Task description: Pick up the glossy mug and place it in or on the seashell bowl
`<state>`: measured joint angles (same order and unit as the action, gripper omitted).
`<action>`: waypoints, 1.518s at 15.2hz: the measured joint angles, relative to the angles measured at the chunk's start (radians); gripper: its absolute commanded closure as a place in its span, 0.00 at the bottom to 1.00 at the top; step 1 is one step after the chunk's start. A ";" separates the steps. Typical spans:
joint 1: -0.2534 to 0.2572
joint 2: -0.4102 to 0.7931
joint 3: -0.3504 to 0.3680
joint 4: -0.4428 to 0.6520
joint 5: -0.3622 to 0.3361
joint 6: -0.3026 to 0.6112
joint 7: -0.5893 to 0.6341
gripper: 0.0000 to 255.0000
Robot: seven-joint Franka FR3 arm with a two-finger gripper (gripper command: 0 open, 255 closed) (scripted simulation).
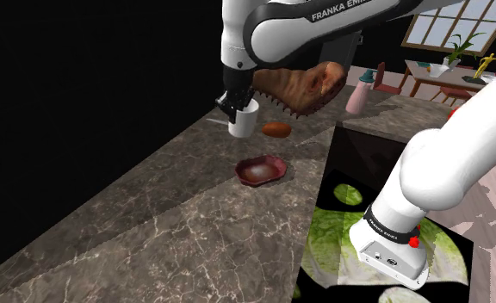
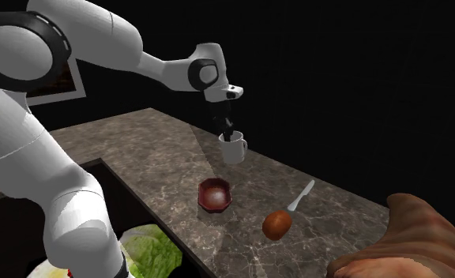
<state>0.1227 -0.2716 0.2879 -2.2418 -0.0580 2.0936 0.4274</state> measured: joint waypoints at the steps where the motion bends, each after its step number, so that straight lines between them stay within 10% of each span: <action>1: 0.005 -0.046 -0.006 -0.039 0.013 -0.006 -0.011 1.00; 6: 0.027 -0.237 -0.040 -0.213 0.055 -0.017 -0.056 1.00; 23: 0.020 -0.167 -0.017 -0.379 0.043 0.217 -0.026 1.00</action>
<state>0.1427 -0.4383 0.2708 -2.6208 -0.0147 2.3111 0.4012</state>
